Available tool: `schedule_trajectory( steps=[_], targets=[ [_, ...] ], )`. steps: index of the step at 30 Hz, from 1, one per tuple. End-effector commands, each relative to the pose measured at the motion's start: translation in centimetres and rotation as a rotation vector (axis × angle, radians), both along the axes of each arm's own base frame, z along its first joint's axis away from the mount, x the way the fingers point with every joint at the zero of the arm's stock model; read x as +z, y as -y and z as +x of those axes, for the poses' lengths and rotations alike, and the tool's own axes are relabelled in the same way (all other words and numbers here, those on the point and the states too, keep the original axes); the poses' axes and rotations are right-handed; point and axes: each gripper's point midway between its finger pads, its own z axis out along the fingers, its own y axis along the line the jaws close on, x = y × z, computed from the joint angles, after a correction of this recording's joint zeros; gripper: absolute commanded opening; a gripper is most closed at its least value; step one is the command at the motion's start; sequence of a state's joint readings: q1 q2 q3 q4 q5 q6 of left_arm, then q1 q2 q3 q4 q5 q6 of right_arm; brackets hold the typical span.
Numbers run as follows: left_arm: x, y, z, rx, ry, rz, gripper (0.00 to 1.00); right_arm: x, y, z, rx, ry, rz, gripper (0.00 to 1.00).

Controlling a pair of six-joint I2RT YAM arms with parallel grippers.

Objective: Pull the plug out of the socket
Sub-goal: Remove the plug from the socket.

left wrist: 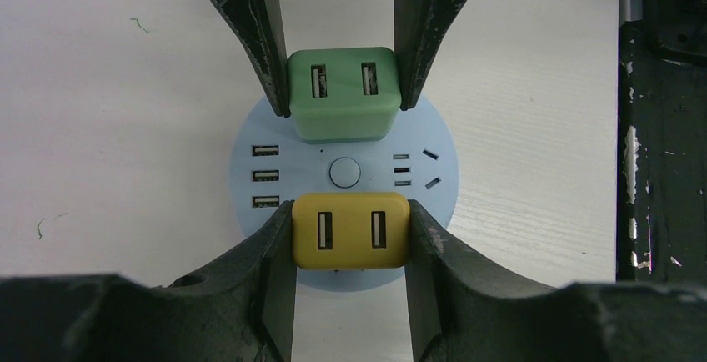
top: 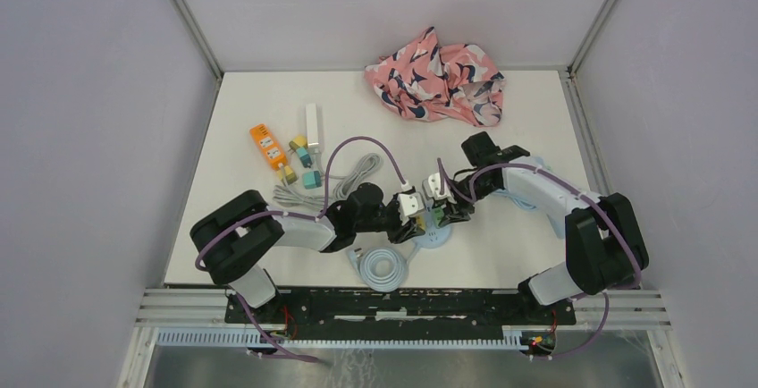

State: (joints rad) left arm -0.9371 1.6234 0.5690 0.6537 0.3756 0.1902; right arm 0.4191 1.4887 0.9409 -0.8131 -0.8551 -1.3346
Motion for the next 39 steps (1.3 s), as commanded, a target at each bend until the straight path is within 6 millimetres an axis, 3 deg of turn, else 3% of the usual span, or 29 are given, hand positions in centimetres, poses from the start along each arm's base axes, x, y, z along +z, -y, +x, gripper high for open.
schedule_trajectory(
  steps=[1, 6, 11, 15, 21, 27, 34, 39],
  targets=[
    [-1.2, -0.6, 0.7, 0.029, 0.001, 0.037, 0.03, 2.5, 0.3, 0.6, -0.031, 0.000, 0.068, 0.03],
    [-1.0, -0.7, 0.9, 0.033, 0.002, 0.034, 0.03, 2.1, 1.3, -1.2, 0.062, 0.000, 0.069, 0.03],
    [-0.9, -0.5, 0.9, 0.031, -0.003, 0.029, 0.03, 2.7, -1.0, -2.5, 0.105, -0.045, 0.112, 0.03],
    [-1.0, -0.5, 0.9, 0.029, -0.007, 0.028, 0.03, 3.8, -2.3, -1.6, 0.038, -0.079, 0.160, 0.03],
    [-1.2, -0.3, 0.9, 0.026, -0.013, 0.031, 0.03, 3.0, -0.3, 0.6, -0.048, -0.052, 0.102, 0.03],
    [-1.3, -0.3, 0.9, 0.023, -0.014, 0.032, 0.03, 2.6, 1.3, -1.1, 0.043, -0.040, 0.075, 0.03],
    [-1.2, -0.1, 0.9, 0.019, -0.021, 0.028, 0.03, 3.0, -1.6, -2.8, 0.101, -0.094, 0.123, 0.03],
    [-1.3, -0.2, 1.0, 0.026, -0.023, 0.031, 0.03, 3.8, -2.3, -1.2, 0.011, -0.102, 0.133, 0.03]
  ],
)
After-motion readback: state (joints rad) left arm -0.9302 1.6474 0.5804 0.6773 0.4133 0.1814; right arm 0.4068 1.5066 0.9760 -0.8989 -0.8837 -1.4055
